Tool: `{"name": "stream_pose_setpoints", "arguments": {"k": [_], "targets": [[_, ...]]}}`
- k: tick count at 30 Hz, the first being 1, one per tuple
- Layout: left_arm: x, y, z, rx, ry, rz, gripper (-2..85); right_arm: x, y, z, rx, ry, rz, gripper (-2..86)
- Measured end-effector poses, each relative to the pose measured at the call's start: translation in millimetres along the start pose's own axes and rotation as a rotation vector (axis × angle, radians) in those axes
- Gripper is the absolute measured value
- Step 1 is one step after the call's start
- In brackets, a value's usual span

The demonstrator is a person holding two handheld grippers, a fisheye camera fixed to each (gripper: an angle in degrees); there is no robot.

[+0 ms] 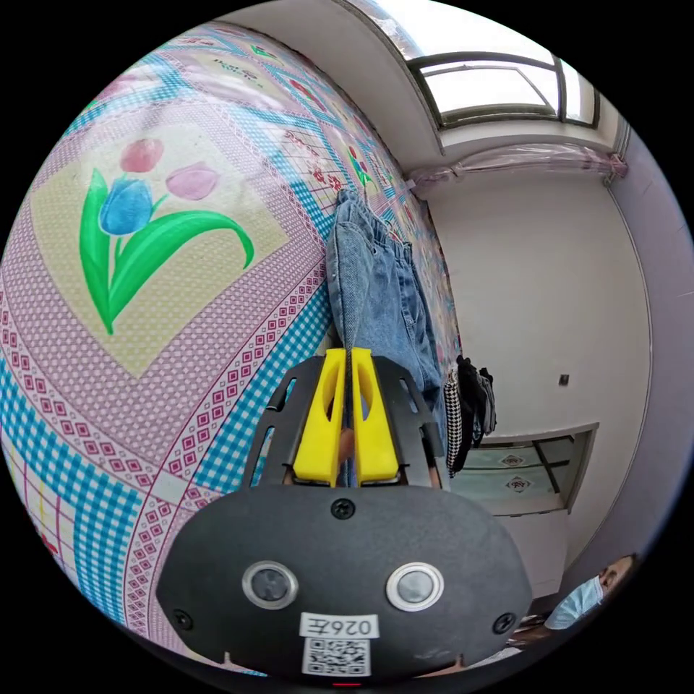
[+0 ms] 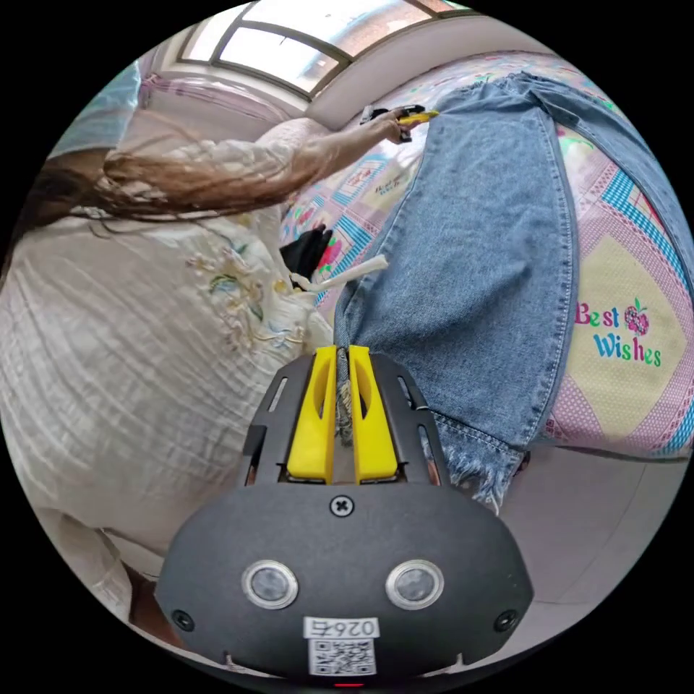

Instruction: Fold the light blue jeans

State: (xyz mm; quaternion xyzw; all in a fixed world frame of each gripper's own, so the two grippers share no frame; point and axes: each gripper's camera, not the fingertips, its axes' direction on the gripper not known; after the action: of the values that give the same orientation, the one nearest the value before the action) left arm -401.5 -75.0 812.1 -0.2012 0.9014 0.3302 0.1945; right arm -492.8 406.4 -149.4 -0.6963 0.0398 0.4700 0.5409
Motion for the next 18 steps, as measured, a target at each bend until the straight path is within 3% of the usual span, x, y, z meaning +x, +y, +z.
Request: {"name": "stream_pose_setpoints", "arguments": {"k": [4,8,18], "targets": [[6,33,-41,0.033,0.107,-0.028,-0.3,11,29,-60,0.151,-0.041,0.030,-0.9],[37,50,-57,0.054,0.082,-0.009,-0.3,47,65,-133,0.369,-0.117,0.095,-1.0],[227,53,6,0.087,-0.079,0.144,0.0,159,123,-307,0.675,-0.169,0.146,-1.0]]}}
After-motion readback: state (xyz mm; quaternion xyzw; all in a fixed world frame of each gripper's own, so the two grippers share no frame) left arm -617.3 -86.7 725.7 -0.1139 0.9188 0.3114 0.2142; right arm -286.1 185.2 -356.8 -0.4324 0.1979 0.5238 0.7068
